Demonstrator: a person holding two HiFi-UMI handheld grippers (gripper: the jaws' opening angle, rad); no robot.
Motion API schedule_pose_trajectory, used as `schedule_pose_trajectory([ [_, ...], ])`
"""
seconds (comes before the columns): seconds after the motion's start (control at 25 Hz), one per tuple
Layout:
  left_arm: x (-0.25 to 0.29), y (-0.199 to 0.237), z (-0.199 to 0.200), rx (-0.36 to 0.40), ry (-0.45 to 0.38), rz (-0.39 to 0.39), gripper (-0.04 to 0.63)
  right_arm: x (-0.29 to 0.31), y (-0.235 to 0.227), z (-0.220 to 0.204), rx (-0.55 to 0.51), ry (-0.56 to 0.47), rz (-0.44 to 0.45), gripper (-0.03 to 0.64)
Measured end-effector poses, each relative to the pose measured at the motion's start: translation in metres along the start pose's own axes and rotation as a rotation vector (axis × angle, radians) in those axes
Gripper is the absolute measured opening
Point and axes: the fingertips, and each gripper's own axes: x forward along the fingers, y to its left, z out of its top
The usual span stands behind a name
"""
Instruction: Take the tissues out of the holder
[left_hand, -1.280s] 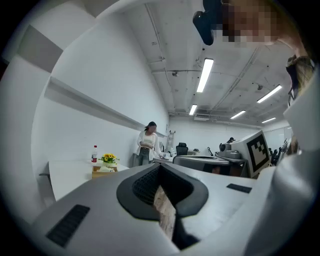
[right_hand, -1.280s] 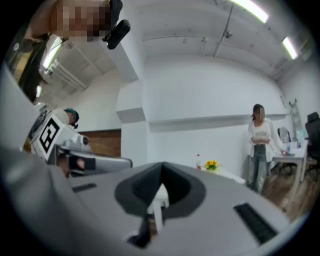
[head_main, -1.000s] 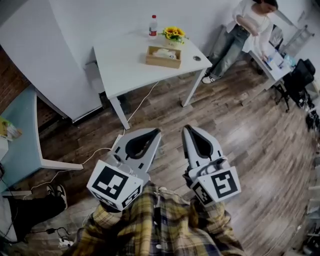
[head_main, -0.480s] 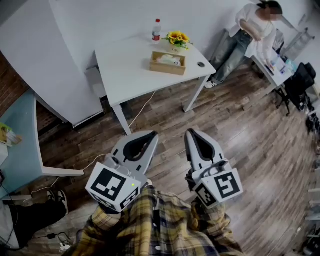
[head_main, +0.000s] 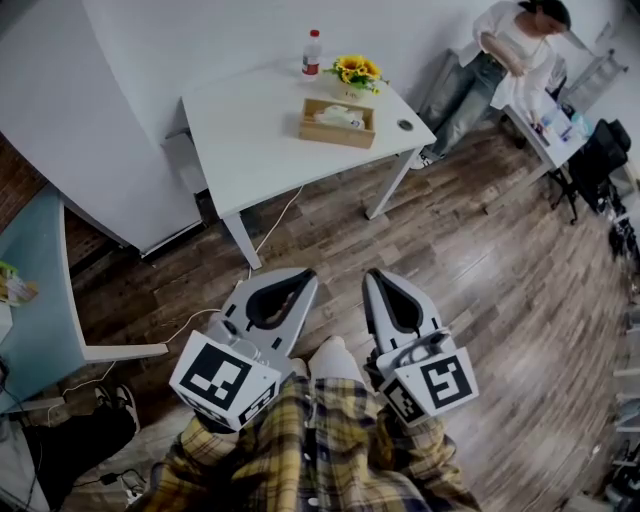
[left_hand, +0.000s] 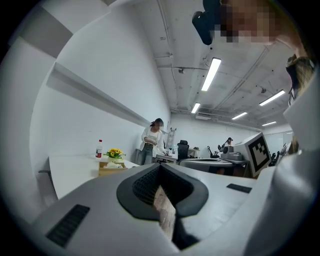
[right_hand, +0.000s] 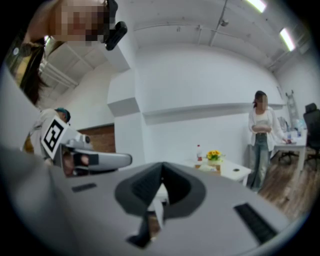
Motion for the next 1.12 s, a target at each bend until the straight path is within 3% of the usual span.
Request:
schedule_pose_trajectory([
  [0.44,0.066,0.049,0.004,0.004,0.026,0.018,0.017,0.061,-0.051,0.000,0.010,0.036,0.039,0.011],
  [0.8,0.149,0.067,0.041,0.029,-0.001,0.036,0.017,0.101,-0.120,0.045,0.008,-0.012,0.070,0.011],
  [1.12,0.198,0.075,0.052,0.037,-0.019,0.068,0.017,0.120,-0.164,0.057,-0.001,-0.017,0.107,0.011],
])
